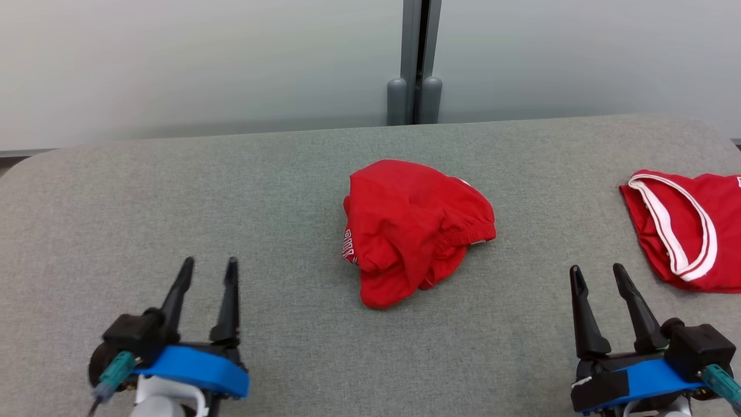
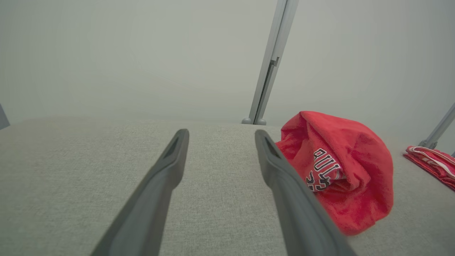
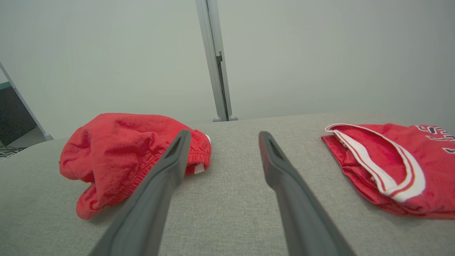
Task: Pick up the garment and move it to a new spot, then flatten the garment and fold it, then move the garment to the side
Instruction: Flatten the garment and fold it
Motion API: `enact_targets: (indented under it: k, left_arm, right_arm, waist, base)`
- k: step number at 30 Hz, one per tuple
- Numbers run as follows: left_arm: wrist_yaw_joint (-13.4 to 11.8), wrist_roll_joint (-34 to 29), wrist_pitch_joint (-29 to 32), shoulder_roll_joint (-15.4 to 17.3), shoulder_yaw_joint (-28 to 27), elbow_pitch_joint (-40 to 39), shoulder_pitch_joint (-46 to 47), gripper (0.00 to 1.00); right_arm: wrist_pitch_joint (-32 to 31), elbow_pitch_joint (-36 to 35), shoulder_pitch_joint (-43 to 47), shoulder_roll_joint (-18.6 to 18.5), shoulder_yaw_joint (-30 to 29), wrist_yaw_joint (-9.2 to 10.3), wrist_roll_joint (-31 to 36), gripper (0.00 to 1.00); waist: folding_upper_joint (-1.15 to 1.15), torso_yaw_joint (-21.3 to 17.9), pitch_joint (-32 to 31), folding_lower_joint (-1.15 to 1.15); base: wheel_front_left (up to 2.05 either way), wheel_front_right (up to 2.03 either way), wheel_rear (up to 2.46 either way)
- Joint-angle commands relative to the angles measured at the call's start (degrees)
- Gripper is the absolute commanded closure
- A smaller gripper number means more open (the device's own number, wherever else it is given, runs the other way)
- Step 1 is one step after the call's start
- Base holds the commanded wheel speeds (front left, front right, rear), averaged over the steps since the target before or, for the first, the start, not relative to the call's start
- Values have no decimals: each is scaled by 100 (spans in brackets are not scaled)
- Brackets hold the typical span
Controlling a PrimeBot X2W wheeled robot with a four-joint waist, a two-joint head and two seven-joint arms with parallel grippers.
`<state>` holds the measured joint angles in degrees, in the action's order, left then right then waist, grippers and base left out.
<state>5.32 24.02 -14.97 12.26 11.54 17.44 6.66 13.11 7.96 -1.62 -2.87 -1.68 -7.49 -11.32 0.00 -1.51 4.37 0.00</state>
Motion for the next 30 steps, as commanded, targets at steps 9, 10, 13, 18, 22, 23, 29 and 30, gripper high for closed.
enact_targets:
  k: [9, 10, 13, 18, 22, 23, 29, 30]
  left_arm:
    - [194, -37, 261, -332, 1069, 318, 675, 0]
    - [206, -7, 293, -360, 1166, 368, 716, 0]
    - [221, 50, 384, -388, 1373, 474, 815, 0]
    - [213, 170, 558, -377, 1661, 817, 1039, 0]
    - [52, 168, 588, -418, 1601, 1101, 1184, 0]
    - [-31, 189, 590, -427, 1553, 1168, 1207, 0]
    - [-215, 299, 605, -465, 1413, 1386, 1320, 0]
    - [-225, 316, 558, -468, 1386, 1393, 1346, 0]
  right_arm:
    - [-26, 90, -329, -4, 502, 0, 58, 0]
    - [-21, 127, -381, -3, 576, 0, 40, 0]
    - [-1, 210, -478, -4, 700, 0, -5, 0]
    - [68, 452, -662, -6, 979, 0, -131, 0]
    - [116, 622, -775, -5, 1104, 0, -212, 0]
    - [128, 664, -792, -4, 1137, 0, -246, 0]
    - [180, 870, -892, -4, 1249, 0, -347, 0]
    - [185, 898, -890, -4, 1257, 0, -357, 0]
  waist:
    - [0, -380, 251, 0]
    - [0, -440, 281, 0]
    - [0, -550, 341, 0]
    - [0, -809, 449, 0]
    - [0, -978, 496, 0]
    - [0, -1014, 502, 0]
    - [0, -1131, 511, 0]
    - [0, -1131, 510, 0]
  base:
    - [0, 0, 0]
    - [0, 0, 0]
    - [0, 0, 0]
    - [0, 0, 0]
    - [0, 0, 0]
    - [0, 0, 0]
    - [0, 0, 0]
    - [0, 0, 0]
